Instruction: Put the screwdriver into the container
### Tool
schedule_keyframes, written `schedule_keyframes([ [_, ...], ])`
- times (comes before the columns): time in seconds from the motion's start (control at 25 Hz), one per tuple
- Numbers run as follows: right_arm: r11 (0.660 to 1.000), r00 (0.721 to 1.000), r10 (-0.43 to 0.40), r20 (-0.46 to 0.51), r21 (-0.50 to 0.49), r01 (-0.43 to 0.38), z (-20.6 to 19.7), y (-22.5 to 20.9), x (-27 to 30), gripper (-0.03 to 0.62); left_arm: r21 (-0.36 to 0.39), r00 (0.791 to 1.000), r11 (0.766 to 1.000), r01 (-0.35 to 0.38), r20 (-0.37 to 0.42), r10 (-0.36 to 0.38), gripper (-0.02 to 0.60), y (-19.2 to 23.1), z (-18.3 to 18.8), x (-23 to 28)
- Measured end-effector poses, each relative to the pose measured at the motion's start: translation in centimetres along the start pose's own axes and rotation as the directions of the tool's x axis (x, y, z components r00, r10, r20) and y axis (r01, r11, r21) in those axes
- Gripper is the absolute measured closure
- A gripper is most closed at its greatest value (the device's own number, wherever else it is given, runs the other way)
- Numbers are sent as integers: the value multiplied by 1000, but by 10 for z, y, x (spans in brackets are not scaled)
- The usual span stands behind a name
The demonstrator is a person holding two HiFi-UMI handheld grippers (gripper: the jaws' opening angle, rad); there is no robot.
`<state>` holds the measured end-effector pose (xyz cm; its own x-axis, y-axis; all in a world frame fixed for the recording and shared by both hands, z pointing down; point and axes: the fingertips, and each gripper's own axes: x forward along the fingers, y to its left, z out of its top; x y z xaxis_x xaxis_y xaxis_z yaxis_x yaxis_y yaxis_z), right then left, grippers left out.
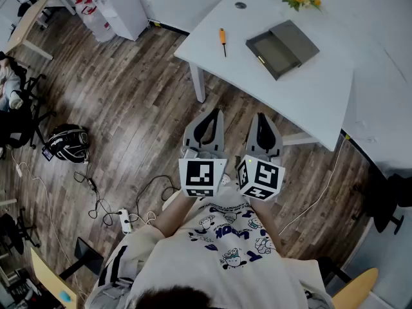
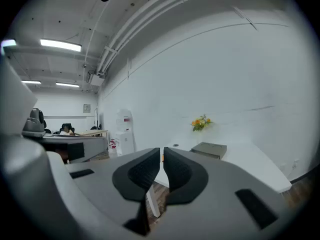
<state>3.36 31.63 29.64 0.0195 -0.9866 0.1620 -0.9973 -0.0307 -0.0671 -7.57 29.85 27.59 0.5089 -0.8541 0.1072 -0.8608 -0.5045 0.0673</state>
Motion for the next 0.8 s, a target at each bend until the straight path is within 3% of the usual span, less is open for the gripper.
schedule_keyframes([
  [0.8, 1000, 1000, 4, -6, -2, -5, -5, 22, 43, 551, -11, 1000, 1000, -4, -2, 4, 565, 40, -1, 23],
])
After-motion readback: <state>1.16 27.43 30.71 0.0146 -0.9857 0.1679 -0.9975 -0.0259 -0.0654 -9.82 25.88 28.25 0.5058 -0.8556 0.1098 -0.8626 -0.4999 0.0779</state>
